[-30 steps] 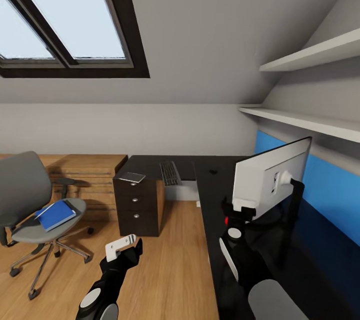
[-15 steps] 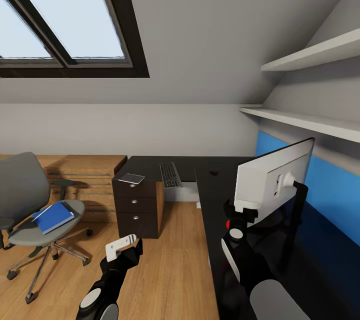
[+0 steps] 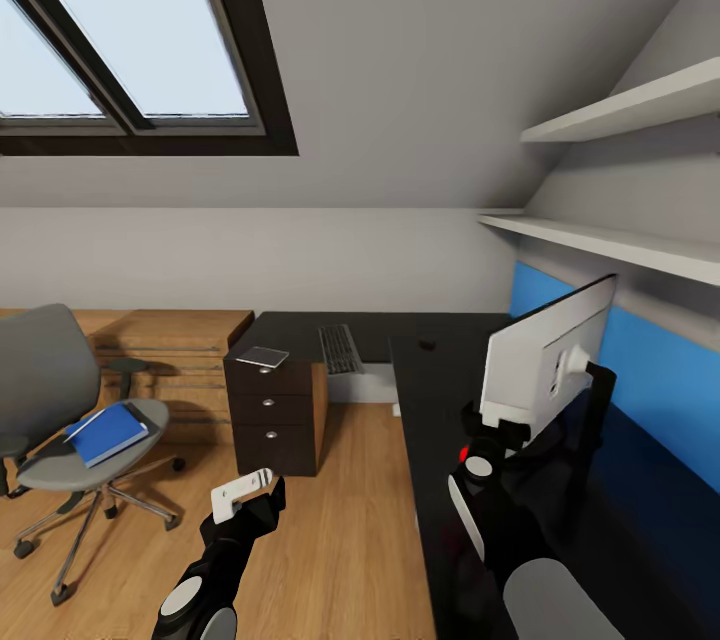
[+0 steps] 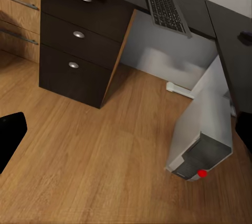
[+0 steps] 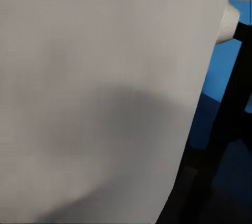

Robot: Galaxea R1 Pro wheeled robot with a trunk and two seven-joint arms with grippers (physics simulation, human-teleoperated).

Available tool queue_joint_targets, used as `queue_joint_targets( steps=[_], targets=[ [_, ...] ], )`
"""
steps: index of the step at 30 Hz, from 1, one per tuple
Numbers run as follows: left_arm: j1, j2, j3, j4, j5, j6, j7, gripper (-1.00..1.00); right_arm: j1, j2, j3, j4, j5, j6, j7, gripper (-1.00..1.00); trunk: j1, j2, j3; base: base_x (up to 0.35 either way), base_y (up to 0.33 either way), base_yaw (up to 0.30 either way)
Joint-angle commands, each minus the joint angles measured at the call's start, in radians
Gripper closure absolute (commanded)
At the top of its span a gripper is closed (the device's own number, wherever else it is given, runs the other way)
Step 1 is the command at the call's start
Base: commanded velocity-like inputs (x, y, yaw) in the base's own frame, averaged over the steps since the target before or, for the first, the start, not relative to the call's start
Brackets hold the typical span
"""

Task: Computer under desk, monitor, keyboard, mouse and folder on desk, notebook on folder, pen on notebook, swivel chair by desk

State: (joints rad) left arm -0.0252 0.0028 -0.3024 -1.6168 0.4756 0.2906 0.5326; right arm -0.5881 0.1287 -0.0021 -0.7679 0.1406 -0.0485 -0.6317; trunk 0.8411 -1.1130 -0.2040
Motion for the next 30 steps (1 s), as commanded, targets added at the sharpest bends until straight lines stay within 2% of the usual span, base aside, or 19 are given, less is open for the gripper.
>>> queue_joint_targets(
  steps=[1,14,30],
  targets=[
    [-0.001,0.0,-0.001,-0.002,0.006,0.003,0.007,-1.0,-0.001,0.0,-0.001,0.001,0.004,-0.002,-0.004,-1.0,0.0,-0.001,-0.001,-0.164,-0.144,0.0],
    [-0.001,0.0,-0.001,-0.002,0.006,0.004,0.007,-1.0,-0.001,0.0,-0.001,0.001,0.004,-0.002,-0.003,-1.0,0.0,-0.001,-0.001,-0.223,-0.221,0.0],
    [-0.001,0.0,0.002,-0.002,0.006,0.003,0.007,-1.0,-0.001,0.0,-0.001,0.001,0.004,-0.003,-0.003,-1.0,0.0,-0.001,-0.001,-0.013,-0.325,0.0]
  ],
)
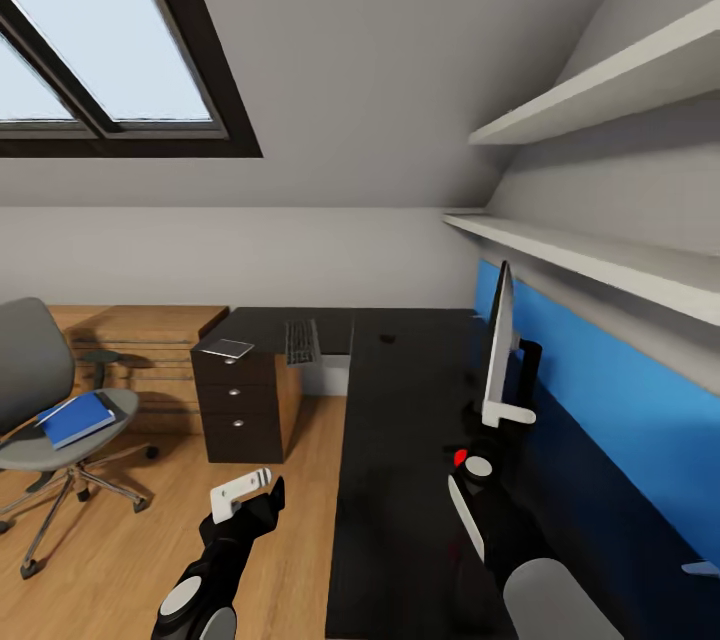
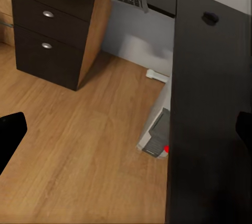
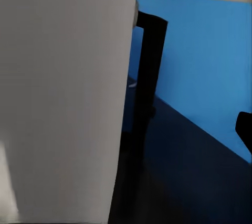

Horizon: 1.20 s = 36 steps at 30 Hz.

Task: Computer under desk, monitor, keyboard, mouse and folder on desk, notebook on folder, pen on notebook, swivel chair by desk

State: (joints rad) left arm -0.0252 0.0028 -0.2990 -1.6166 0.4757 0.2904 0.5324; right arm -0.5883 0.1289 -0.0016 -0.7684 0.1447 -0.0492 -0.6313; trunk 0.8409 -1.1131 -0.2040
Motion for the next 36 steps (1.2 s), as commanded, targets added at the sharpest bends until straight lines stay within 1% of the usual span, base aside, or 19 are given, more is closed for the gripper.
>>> queue_joint_targets(
  steps=[1,5,10,20,29,36],
  targets=[
    [-0.001,0.0,-0.001,-0.002,0.006,0.003,0.008,-1.0,-0.001,0.0,-0.001,0.001,0.0,-0.002,-0.004,-1.0,0.0,-0.001,-0.001,0.0,-0.286,0.0],
    [-0.001,0.0,0.001,-0.002,0.006,0.003,0.008,-1.0,-0.001,0.0,-0.001,0.001,0.0,-0.002,-0.004,-1.0,0.0,-0.001,-0.001,0.0,-0.177,0.0],
    [-0.001,0.0,0.003,-0.002,0.006,0.004,0.008,-1.0,-0.001,0.001,0.0,0.003,0.0,-0.003,-0.003,-1.0,0.0,-0.001,-0.001,-0.004,-0.015,0.0],
    [-0.001,0.0,0.001,-0.002,0.006,0.004,0.008,-1.0,-0.001,0.001,0.0,0.002,0.0,-0.003,-0.002,-1.0,0.0,-0.001,-0.001,-0.124,-0.105,0.0],
    [-0.001,0.0,0.0,-0.002,0.006,0.004,0.008,-1.0,-0.001,0.0,0.0,0.002,0.0,-0.004,-0.001,-1.0,0.0,-0.001,-0.001,-0.043,-0.233,0.0],
    [-0.001,0.0,0.001,-0.002,0.006,0.004,0.008,-1.0,-0.001,0.0,0.006,0.001,0.0,-0.006,0.003,-1.0,0.0,-0.001,-0.001,-0.001,-0.124,0.0]
  ],
)
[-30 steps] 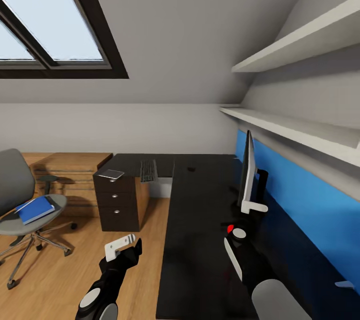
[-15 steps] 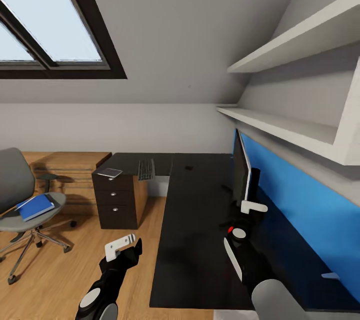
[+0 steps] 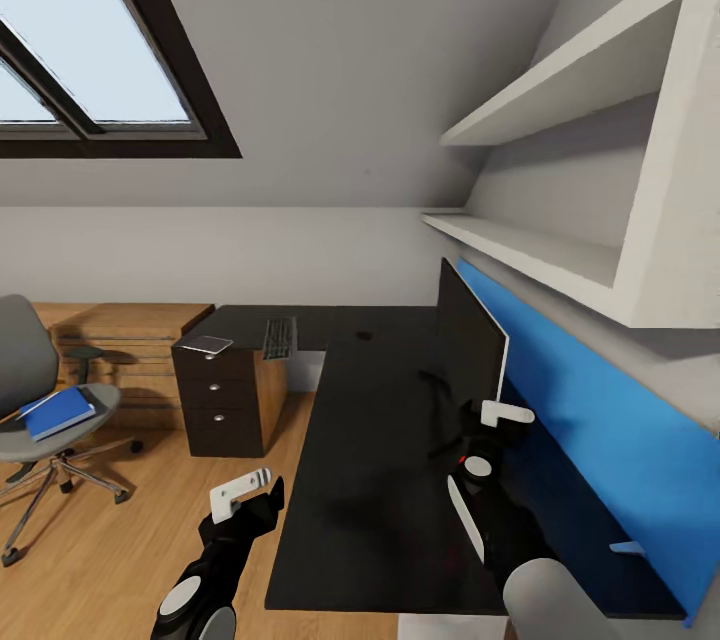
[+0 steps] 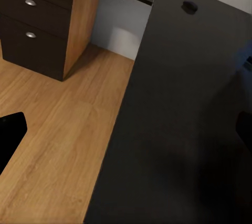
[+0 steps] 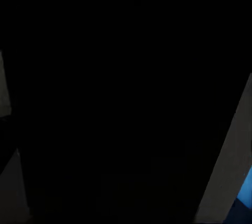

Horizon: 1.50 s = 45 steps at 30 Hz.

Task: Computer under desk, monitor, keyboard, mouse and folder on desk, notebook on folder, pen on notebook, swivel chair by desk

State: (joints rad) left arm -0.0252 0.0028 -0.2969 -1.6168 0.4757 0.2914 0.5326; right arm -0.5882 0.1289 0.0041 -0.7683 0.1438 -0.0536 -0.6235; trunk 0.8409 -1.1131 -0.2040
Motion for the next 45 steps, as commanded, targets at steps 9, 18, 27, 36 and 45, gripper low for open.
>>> queue_joint_targets(
  steps=[9,18,27,36,45],
  targets=[
    [-0.001,0.0,-0.001,-0.002,0.006,0.003,0.007,-1.0,-0.001,0.0,0.0,0.001,0.002,-0.007,0.006,-1.0,0.0,-0.001,-0.001,0.0,-0.02,0.0],
    [-0.001,0.0,0.002,-0.002,0.006,0.003,0.007,-1.0,-0.001,0.0,0.003,0.001,0.003,-0.008,0.021,-1.0,0.0,-0.001,-0.001,-0.003,-0.004,0.0],
    [-0.001,0.0,0.002,-0.002,0.006,0.003,0.007,-1.0,-0.001,0.0,0.004,0.001,0.003,-0.009,0.021,-1.0,0.0,-0.001,-0.001,-0.04,-0.039,0.0],
    [-0.001,0.0,0.002,-0.002,0.006,0.003,0.007,-1.0,-0.001,0.0,0.004,0.002,0.003,-0.009,0.022,-1.0,0.0,-0.001,-0.001,-0.102,-0.078,0.0],
    [-0.001,0.0,0.001,-0.002,0.006,0.003,0.007,-1.0,0.0,0.0,0.004,0.003,0.003,-0.009,0.024,-1.0,0.0,-0.001,-0.001,-0.009,-0.008,0.0]
  ],
)
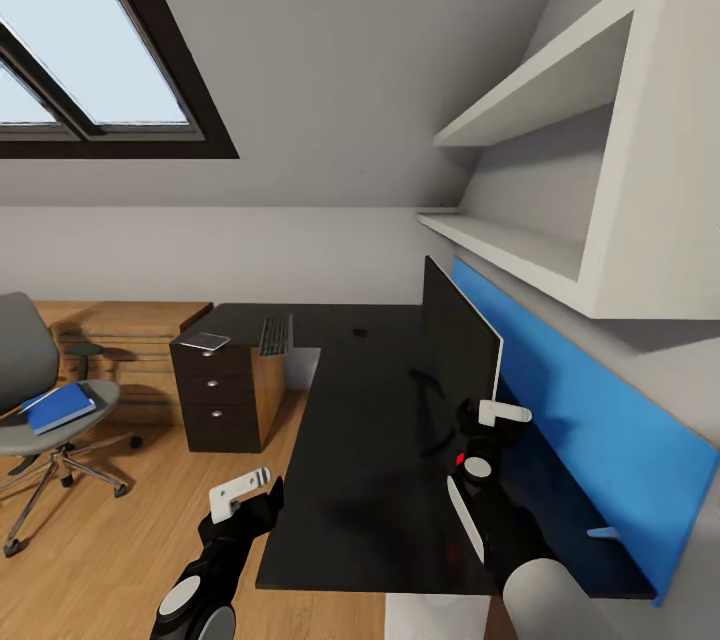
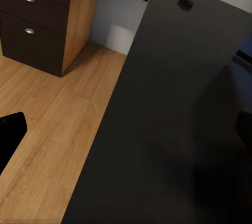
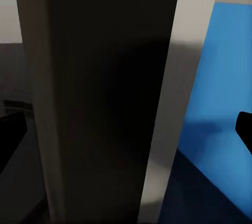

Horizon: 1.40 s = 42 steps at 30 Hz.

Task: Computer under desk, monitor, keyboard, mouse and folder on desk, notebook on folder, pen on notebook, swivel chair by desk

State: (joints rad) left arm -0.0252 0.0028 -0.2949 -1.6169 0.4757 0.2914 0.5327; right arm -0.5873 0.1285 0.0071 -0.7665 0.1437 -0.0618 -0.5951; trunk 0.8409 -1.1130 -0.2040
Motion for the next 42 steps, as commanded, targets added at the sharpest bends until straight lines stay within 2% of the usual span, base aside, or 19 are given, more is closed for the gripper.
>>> queue_joint_targets(
  steps=[1,11,42],
  targets=[
    [-0.001,0.0,-0.001,-0.001,0.006,0.003,0.007,-1.0,-0.001,0.0,0.001,0.001,0.004,-0.001,-0.005,-1.0,0.0,-0.001,-0.001,0.0,0.0,0.0],
    [-0.001,0.0,-0.001,-0.001,0.006,0.003,0.007,-1.0,-0.001,-0.001,0.001,0.001,0.004,-0.001,-0.002,-1.0,0.0,-0.001,-0.001,-0.063,0.0,0.0],
    [-0.001,0.0,0.0,-0.001,0.006,0.003,0.007,-1.0,0.0,0.0,0.003,0.001,0.005,-0.001,-0.002,-1.0,0.0,-0.001,-0.001,-0.288,0.0,0.0]
  ],
)
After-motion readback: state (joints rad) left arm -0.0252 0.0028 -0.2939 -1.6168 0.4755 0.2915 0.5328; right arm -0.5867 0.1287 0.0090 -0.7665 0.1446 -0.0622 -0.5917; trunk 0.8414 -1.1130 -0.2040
